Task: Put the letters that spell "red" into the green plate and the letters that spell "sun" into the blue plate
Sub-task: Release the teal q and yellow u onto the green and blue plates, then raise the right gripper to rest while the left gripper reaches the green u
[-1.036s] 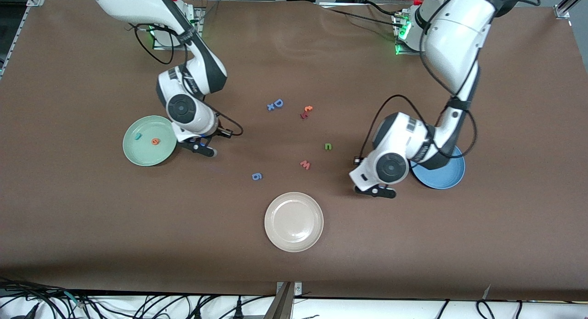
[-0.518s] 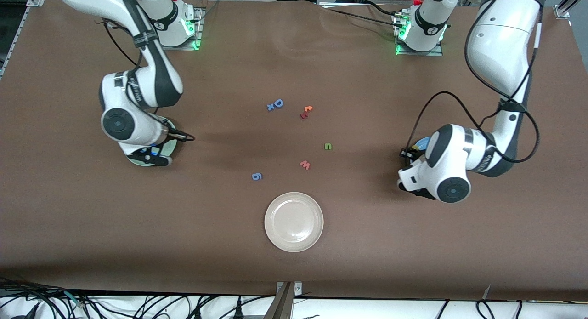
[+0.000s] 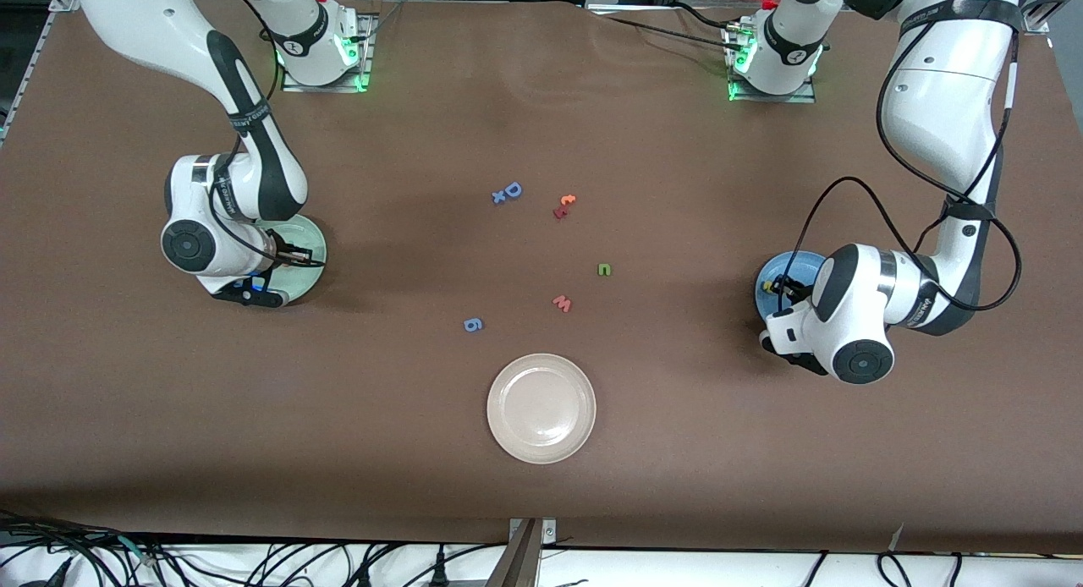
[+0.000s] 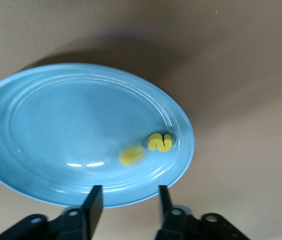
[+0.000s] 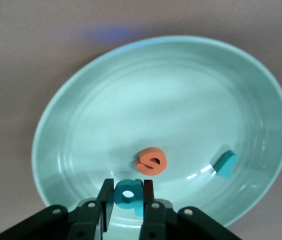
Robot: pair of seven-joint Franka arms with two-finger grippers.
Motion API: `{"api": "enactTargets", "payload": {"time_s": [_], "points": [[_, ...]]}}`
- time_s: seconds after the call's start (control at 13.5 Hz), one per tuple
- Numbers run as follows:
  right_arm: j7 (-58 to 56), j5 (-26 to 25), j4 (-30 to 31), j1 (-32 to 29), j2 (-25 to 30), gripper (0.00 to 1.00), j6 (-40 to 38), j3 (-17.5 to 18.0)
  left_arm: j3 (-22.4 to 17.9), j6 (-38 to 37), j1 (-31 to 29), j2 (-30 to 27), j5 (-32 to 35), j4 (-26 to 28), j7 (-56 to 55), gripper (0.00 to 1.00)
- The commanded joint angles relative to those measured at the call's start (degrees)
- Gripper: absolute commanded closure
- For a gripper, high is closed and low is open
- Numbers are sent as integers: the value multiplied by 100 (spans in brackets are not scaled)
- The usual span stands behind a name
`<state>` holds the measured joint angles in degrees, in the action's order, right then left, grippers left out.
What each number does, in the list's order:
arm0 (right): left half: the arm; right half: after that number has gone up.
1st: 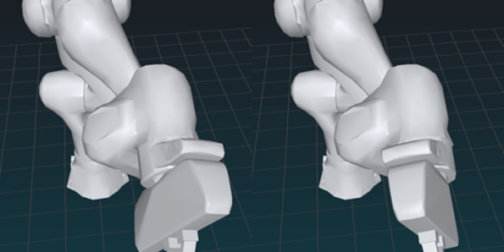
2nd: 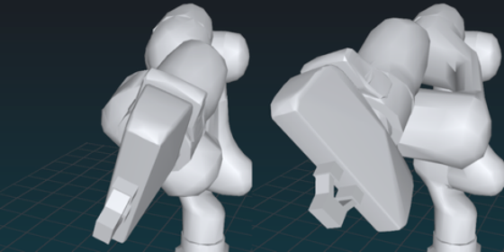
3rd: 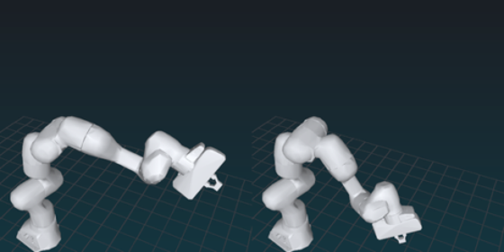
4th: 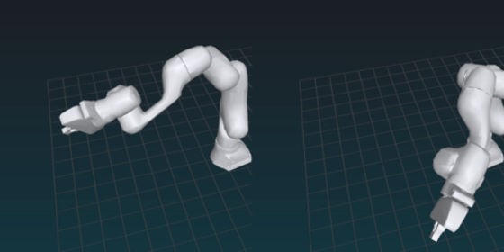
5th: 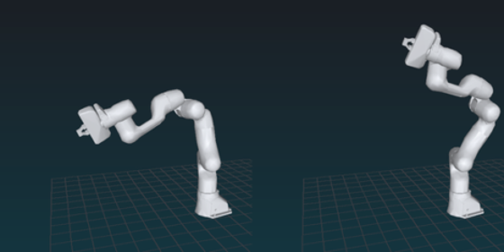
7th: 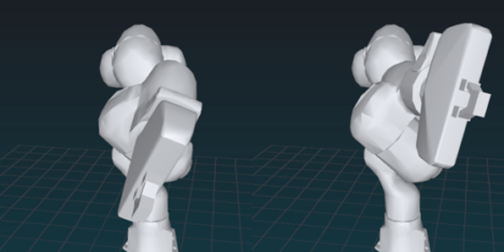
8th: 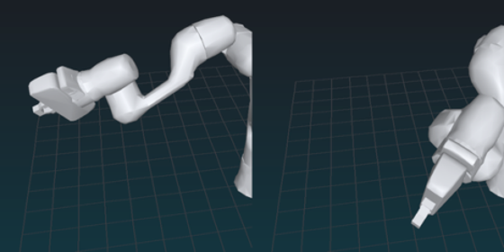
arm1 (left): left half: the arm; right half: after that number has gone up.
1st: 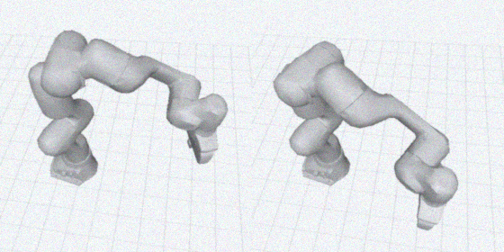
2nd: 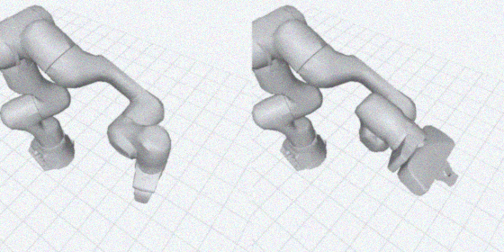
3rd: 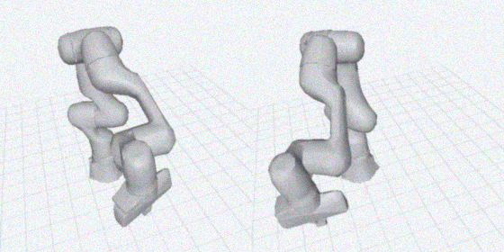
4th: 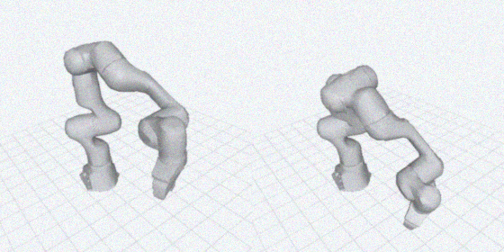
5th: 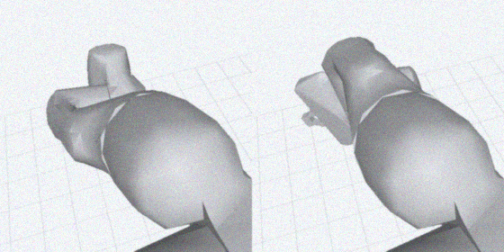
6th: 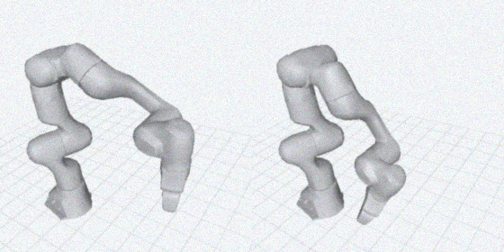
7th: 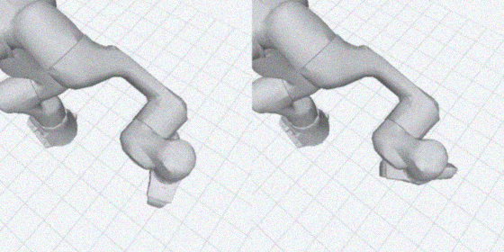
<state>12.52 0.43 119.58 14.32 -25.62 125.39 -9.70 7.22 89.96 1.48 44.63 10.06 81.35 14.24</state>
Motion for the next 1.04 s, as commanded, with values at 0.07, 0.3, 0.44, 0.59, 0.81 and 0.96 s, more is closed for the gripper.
{"api": "enactTargets", "payload": {"time_s": [0.07,0.3,0.44,0.59,0.81,0.96], "points": [[-118,44,30,-17,223,12,-22,30,113,4,-16,-139,-65,-23,-69,0],[-101,53,-425,-17,592,1,-819,12,375,424,55,-480,-697,265,-404,0],[-83,71,-952,-17,715,1,-1479,12,682,661,72,-605,-900,407,-912,0],[-92,80,-1348,-17,864,1,-1884,-14,1096,1196,63,-675,-901,626,-1491,0],[-101,80,-1875,-17,1190,1,-2412,-137,1588,2303,81,-781,-892,1171,-2581,0],[-118,80,-2332,-17,1278,1,-2912,-216,1721,2989,325,-781,-831,1417,-3310,0]]}}
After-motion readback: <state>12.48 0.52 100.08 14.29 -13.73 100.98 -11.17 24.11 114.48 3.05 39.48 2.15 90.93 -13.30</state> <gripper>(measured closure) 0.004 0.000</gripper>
